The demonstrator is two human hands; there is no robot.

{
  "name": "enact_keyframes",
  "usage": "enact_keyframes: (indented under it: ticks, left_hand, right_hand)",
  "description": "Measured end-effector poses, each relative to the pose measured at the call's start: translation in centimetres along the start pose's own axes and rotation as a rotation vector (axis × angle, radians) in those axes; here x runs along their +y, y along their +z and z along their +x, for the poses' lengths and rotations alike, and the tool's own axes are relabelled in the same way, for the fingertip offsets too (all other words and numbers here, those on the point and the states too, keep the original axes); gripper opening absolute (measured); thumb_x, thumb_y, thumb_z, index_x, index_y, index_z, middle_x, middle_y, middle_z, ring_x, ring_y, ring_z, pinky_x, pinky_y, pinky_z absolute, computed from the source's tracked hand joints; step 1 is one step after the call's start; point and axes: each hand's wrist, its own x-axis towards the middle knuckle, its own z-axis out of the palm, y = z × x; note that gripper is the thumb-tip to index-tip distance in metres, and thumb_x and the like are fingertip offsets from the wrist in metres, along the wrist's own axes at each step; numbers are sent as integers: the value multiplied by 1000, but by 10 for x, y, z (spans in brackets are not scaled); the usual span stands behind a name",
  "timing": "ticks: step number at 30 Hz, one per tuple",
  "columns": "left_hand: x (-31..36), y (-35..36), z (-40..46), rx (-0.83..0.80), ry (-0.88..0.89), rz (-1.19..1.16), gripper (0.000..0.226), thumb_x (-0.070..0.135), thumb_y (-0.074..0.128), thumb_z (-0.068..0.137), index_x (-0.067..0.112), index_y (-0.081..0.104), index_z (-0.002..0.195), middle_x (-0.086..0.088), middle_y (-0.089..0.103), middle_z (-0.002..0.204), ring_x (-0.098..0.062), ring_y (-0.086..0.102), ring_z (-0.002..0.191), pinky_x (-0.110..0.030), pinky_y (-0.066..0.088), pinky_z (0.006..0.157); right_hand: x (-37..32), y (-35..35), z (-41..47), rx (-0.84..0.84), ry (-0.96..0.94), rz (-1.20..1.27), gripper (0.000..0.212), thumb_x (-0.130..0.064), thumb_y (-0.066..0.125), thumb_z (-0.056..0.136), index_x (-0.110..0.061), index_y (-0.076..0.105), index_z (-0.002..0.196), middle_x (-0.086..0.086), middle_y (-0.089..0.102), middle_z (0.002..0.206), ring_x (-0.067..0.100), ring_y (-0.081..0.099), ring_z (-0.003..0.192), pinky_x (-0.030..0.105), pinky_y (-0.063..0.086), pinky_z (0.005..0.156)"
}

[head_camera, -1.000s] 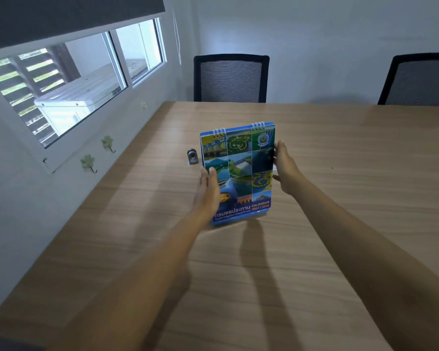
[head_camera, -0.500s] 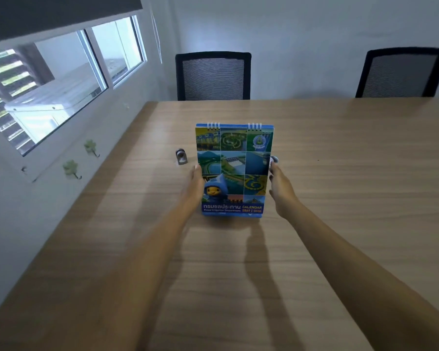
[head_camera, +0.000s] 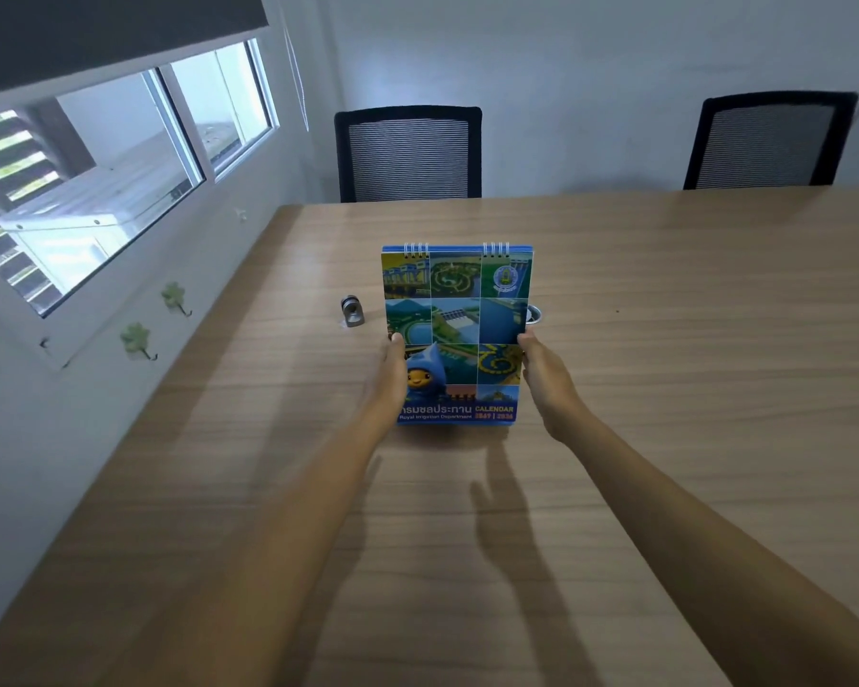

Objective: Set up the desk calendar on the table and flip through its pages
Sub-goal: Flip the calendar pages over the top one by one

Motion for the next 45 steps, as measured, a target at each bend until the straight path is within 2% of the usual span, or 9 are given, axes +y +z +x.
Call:
enact_keyframes:
  ticks: [6, 10, 14, 21, 27, 32, 37, 41, 45]
  left_hand:
    - [0, -4, -11, 190, 61, 269, 47, 45, 21, 97, 18, 60, 98, -4, 63, 96, -15, 57, 86, -32, 45, 74]
    - [3, -17, -16, 345, 95, 450, 25, 33, 46, 94, 16, 63, 101, 1, 60, 94, -17, 55, 88, -33, 46, 79]
    - [7, -28, -19, 307, 5, 177, 9, 22, 62, 88, 17, 64, 81, 0, 63, 74, -15, 57, 76, -26, 46, 68]
    - [22, -36, -25, 259, -121, -47, 8, 7, 70, 79, 10, 65, 74, -5, 66, 69, -12, 60, 58, -20, 47, 49]
    - [29, -36, -33, 262, -146, -95, 8, 2, 66, 79, 7, 63, 74, -10, 66, 75, -15, 58, 61, -25, 49, 59]
    - [35, -33, -37, 313, -3, 52, 21, 20, 63, 87, 12, 73, 102, -1, 67, 82, -14, 60, 75, -26, 51, 71]
    - [51, -25, -44, 342, 109, 267, 42, 37, 50, 86, 18, 49, 49, 1, 46, 52, -17, 40, 54, -29, 34, 52]
    - [62, -27, -45, 286, 53, 221, 35, 40, 46, 89, 21, 50, 59, -10, 63, 79, -25, 60, 77, -44, 55, 80]
    - [71, -35, -46, 301, 59, 135, 32, 39, 45, 92, 17, 58, 72, -9, 68, 77, -26, 70, 78, -40, 60, 71]
  right_hand:
    - [-5, -2, -13, 45, -27, -64, 25, -36, 38, 95, -30, 62, 90, -5, 64, 97, -4, 55, 82, 17, 41, 66]
    - [-5, -8, -19, 186, -170, -86, 24, -24, 58, 90, -11, 67, 109, 6, 69, 98, 11, 64, 83, 18, 52, 66]
    - [-15, -16, -20, 187, -152, -54, 19, -12, 73, 80, -6, 63, 96, 13, 62, 85, 22, 59, 83, 41, 54, 82]
    - [-31, -21, -25, 151, -117, -85, 20, -7, 70, 82, -18, 57, 72, 12, 62, 78, 19, 59, 70, 29, 50, 66]
    - [-42, -25, -30, 206, -109, -243, 19, -15, 71, 80, -22, 58, 68, 16, 71, 87, 32, 69, 83, 47, 58, 81]
    - [-52, -25, -35, 199, -103, -305, 21, -16, 70, 80, -21, 58, 63, 4, 65, 75, 21, 61, 76, 32, 51, 65]
    - [-60, -26, -41, 100, 43, -78, 16, -11, 56, 90, -14, 60, 75, 6, 63, 76, 15, 62, 60, 23, 53, 50]
    - [-64, -31, -48, 64, 98, -37, 14, -17, 54, 92, -14, 64, 83, 3, 67, 81, 15, 65, 65, 26, 54, 57]
    - [-70, -37, -52, 6, 80, -76, 23, -28, 55, 92, -12, 65, 106, 1, 69, 89, 17, 67, 75, 29, 56, 66]
